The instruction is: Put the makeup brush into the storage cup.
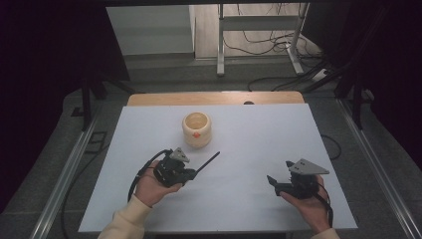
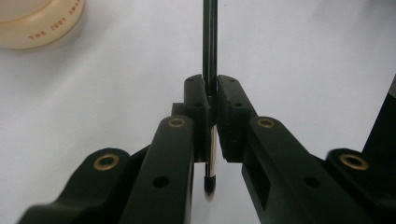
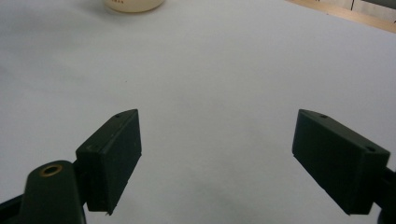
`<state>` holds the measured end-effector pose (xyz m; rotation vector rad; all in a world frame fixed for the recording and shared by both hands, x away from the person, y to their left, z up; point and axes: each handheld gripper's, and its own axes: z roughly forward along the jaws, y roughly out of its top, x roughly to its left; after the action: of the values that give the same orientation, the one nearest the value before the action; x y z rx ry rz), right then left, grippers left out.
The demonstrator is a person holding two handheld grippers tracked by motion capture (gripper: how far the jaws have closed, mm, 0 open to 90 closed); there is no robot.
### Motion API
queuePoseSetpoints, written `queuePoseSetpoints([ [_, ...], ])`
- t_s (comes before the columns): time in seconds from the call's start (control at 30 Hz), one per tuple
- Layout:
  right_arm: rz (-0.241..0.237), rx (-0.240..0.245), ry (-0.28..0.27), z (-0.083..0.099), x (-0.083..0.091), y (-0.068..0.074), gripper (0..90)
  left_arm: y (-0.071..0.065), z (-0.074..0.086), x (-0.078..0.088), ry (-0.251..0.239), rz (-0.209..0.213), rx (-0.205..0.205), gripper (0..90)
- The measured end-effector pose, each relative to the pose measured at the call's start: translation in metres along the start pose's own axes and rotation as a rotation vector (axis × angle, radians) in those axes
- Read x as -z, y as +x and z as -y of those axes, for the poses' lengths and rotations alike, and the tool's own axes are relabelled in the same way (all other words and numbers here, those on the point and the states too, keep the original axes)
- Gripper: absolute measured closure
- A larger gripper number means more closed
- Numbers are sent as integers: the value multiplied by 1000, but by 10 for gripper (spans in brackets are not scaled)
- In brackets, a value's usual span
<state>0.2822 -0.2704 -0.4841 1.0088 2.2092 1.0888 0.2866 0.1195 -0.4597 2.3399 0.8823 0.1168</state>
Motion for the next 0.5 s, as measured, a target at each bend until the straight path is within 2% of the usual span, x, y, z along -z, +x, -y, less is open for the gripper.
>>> queuePoseSetpoints([
  [0.5,-5,15,-2,-6,-2,4,150,-13,-21,-16,17,29,-41,837],
])
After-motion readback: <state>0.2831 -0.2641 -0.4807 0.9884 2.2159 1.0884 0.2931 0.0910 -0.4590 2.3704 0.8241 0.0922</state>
